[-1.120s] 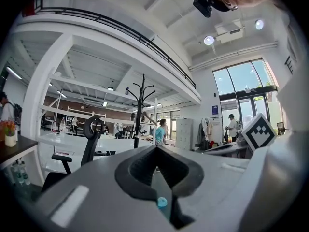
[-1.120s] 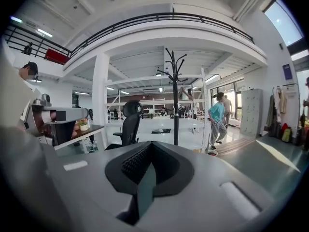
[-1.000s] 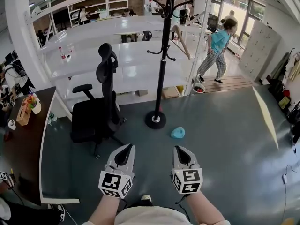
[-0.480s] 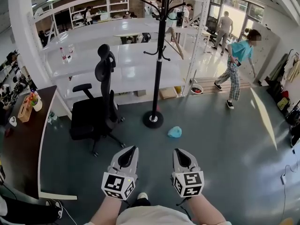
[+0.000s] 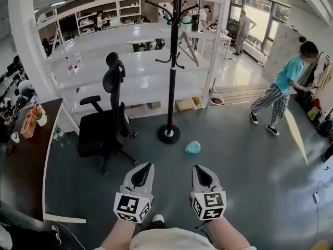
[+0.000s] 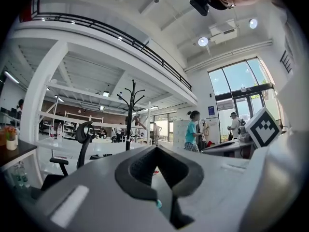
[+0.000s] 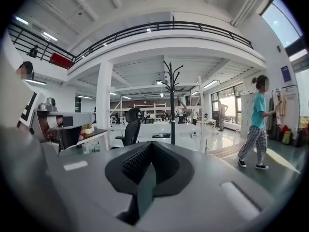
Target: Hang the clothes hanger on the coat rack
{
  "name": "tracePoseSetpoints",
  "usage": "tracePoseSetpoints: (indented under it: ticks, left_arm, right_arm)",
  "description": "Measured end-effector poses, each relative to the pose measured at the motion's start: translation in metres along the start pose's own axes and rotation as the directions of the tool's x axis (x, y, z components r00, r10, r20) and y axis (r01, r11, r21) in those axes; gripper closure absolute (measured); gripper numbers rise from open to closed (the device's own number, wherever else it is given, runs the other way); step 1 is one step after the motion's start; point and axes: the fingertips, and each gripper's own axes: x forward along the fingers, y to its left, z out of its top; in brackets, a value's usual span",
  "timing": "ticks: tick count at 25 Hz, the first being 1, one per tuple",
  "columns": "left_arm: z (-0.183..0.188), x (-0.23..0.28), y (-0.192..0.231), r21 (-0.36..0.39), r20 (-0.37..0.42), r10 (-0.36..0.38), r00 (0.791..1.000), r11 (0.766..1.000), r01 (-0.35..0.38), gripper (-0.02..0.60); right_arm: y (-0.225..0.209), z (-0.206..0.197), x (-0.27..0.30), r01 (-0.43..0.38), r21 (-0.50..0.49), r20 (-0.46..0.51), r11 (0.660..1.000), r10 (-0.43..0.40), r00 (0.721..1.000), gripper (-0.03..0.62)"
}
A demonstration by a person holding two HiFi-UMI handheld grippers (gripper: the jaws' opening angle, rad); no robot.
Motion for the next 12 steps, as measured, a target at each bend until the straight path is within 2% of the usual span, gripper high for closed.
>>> tracePoseSetpoints:
  ticks: [4,12]
  left_arm:
    - [0.0056,0.0005,-0.0053,0.022,0.008,-0.005,1.0,1.0,0.005,0.581]
    - [-0.0002,-0.0011,-0.0028,0.014,-0.007,-0.002,1.0,1.0,0.002,0.581]
  right_arm:
    - [-0.0013,0.0006,-0.0024,-0.002,0.008,0.005,1.0,0.002,1.0,0.568]
    - [0.0023,-0.0039,-0.0037,-0.008,0.007,-0.001,1.0,0.008,1.0,0.568]
